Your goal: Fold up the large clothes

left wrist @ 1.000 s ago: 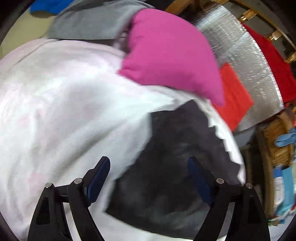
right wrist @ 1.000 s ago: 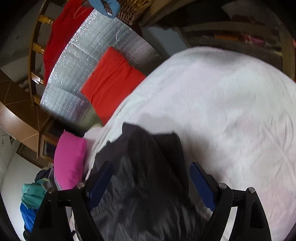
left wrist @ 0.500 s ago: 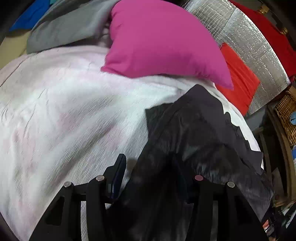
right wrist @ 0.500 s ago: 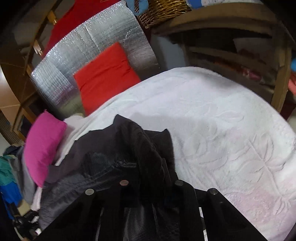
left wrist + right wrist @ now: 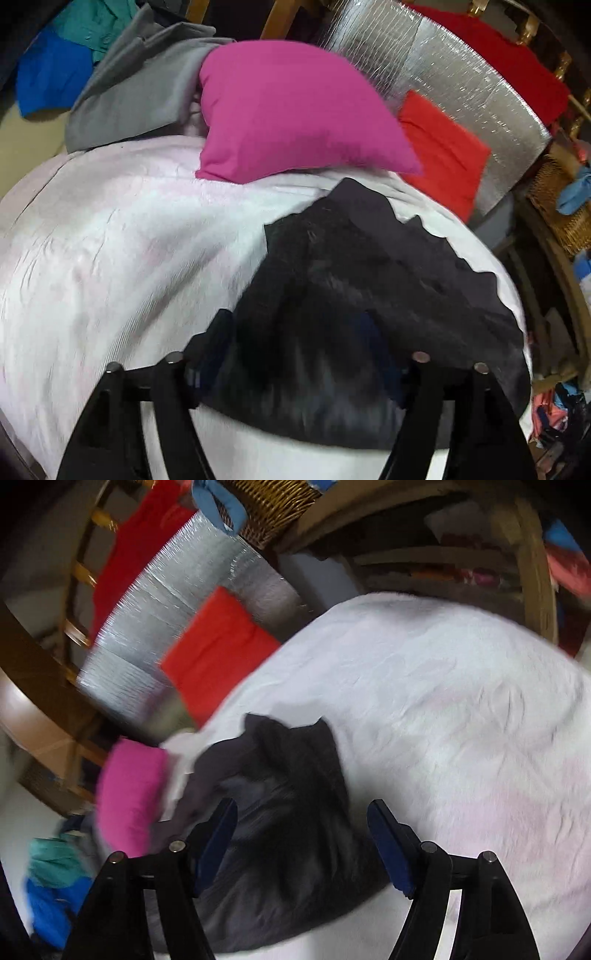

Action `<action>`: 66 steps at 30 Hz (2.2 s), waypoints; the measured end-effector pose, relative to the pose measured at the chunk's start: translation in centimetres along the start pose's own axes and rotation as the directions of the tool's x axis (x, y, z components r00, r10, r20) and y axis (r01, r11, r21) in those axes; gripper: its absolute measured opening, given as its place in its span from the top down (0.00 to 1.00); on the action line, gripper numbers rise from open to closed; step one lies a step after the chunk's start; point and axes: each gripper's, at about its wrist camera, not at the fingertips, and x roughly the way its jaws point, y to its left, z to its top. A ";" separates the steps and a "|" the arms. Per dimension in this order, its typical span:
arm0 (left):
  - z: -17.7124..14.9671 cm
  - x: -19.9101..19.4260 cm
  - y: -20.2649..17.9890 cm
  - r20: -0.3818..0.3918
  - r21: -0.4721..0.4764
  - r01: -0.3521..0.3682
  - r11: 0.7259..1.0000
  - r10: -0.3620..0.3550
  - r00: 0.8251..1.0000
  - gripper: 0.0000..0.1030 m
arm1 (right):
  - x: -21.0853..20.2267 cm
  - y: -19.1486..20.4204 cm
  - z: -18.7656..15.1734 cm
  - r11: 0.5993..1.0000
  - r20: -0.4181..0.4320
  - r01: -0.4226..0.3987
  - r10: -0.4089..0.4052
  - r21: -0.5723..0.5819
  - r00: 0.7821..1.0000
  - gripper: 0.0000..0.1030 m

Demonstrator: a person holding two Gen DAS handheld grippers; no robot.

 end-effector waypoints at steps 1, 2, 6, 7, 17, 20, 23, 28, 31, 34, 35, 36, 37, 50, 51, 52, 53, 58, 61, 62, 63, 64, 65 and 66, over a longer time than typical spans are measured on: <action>-0.5 -0.4 0.2 -0.009 -0.012 -0.004 1.000 0.004 1.000 0.24 | 0.0 0.0 -0.7 0.999 -0.025 -0.033 0.033 0.019 0.999 0.26; -1.4 -0.8 0.7 -0.032 -0.040 -0.004 0.999 0.002 0.999 0.24 | -0.4 0.0 -1.6 0.998 -0.048 -0.060 0.061 0.034 0.997 0.26; -4.7 -1.2 3.1 -0.119 -0.168 0.042 0.985 -0.063 0.991 0.24 | 0.0 -0.5 -4.6 0.985 -0.152 -0.138 0.153 0.103 0.976 0.26; -5.2 -1.3 3.5 -0.135 -0.197 0.048 0.979 -0.076 0.988 0.24 | 0.5 -0.6 -5.4 0.980 -0.181 -0.152 0.175 0.130 0.968 0.26; -5.8 2.6 4.5 -0.186 -0.392 0.102 0.914 -0.187 0.965 0.23 | 5.8 -1.7 -7.5 0.947 -0.228 -0.104 0.179 0.304 0.957 0.26; -4.8 2.9 4.5 -0.133 -0.407 0.123 0.905 -0.192 0.972 0.23 | 7.0 -2.1 -7.1 0.934 -0.204 -0.087 0.165 0.346 0.965 0.26; -4.3 3.5 5.0 -0.112 -0.443 0.125 0.888 -0.193 0.975 0.23 | 8.0 -2.7 -6.8 0.913 -0.177 -0.095 0.178 0.396 0.968 0.26; -3.8 4.1 5.1 -0.071 -0.450 0.130 0.884 -0.180 0.981 0.32 | 8.5 -2.4 -6.4 0.918 -0.150 -0.097 0.166 0.384 0.975 0.35; -3.7 3.9 4.5 -0.054 -0.407 0.111 0.906 -0.146 0.988 0.52 | 7.9 -2.2 -6.4 0.940 -0.148 -0.067 0.122 0.336 0.981 0.58; -3.5 3.0 3.7 -0.028 -0.369 0.105 0.923 -0.124 0.992 0.64 | 6.2 -0.6 -6.2 0.971 -0.111 -0.056 0.084 0.234 0.990 0.70; -3.5 2.2 3.5 -0.015 -0.360 0.106 0.927 -0.119 0.993 0.67 | 5.6 0.1 -6.3 0.980 -0.096 -0.052 0.072 0.195 0.993 0.72; -3.5 1.4 3.2 0.000 -0.343 0.108 0.933 -0.115 0.993 0.69 | 4.9 1.0 -6.4 0.988 -0.079 -0.045 0.057 0.148 0.995 0.74; -3.5 0.5 3.4 0.014 -0.325 0.108 0.940 -0.109 0.994 0.70 | 4.3 1.4 -6.6 0.992 -0.065 -0.042 0.050 0.122 0.997 0.74; -3.4 -1.4 8.5 -0.128 -0.384 0.042 0.922 -0.099 0.987 0.41 | 2.0 1.1 -7.4 0.997 -0.265 0.072 -0.065 0.017 0.962 0.46; -3.1 -2.1 8.8 -0.114 -0.377 0.038 0.925 -0.087 0.990 0.41 | 1.4 1.6 -7.6 0.997 -0.277 0.069 -0.072 -0.020 0.958 0.46; -2.8 -2.7 8.9 -0.097 -0.367 0.026 0.930 -0.066 0.993 0.41 | 0.8 2.6 -7.7 0.995 -0.288 0.061 -0.080 -0.074 0.954 0.46; -2.6 -3.3 9.0 -0.075 -0.357 0.003 0.934 -0.032 0.997 0.41 | 0.3 3.8 -7.7 0.989 -0.298 0.048 -0.087 -0.138 0.950 0.46; -0.5 -4.6 9.2 0.051 -0.323 -0.106 0.941 0.129 0.990 0.32 | 0.3 9.6 -5.9 0.953 -0.276 -0.012 -0.076 -0.303 0.958 0.34; 0.6 -2.1 8.4 0.008 -0.262 -0.128 0.957 0.135 0.991 0.30 | 2.4 12.8 -3.5 0.917 -0.168 0.034 -0.109 -0.399 0.980 0.23; 0.6 -1.2 8.2 -0.012 -0.238 -0.142 0.961 0.144 0.990 0.30 | 3.7 14.0 -2.6 0.898 -0.134 0.057 -0.128 -0.436 0.983 0.23; 0.9 -0.2 7.8 -0.034 -0.212 -0.156 0.965 0.152 0.988 0.30 | 5.6 15.2 -1.6 0.879 -0.119 0.081 -0.154 -0.471 0.981 0.22; 1.2 1.5 7.2 -0.066 -0.175 -0.170 0.970 0.161 0.985 0.30 | 7.1 15.9 -0.9 0.865 -0.120 0.094 -0.175 -0.492 0.977 0.22; 1.1 2.4 6.8 -0.081 -0.159 -0.172 0.972 0.161 0.984 0.30 | 9.1 16.7 -0.2 0.847 -0.123 0.108 -0.200 -0.520 0.972 0.22; 1.2 3.0 6.7 -0.090 -0.148 -0.172 0.974 0.160 0.983 0.30 | 11.3 17.3 0.6 0.827 -0.124 0.128 -0.232 -0.547 0.965 0.22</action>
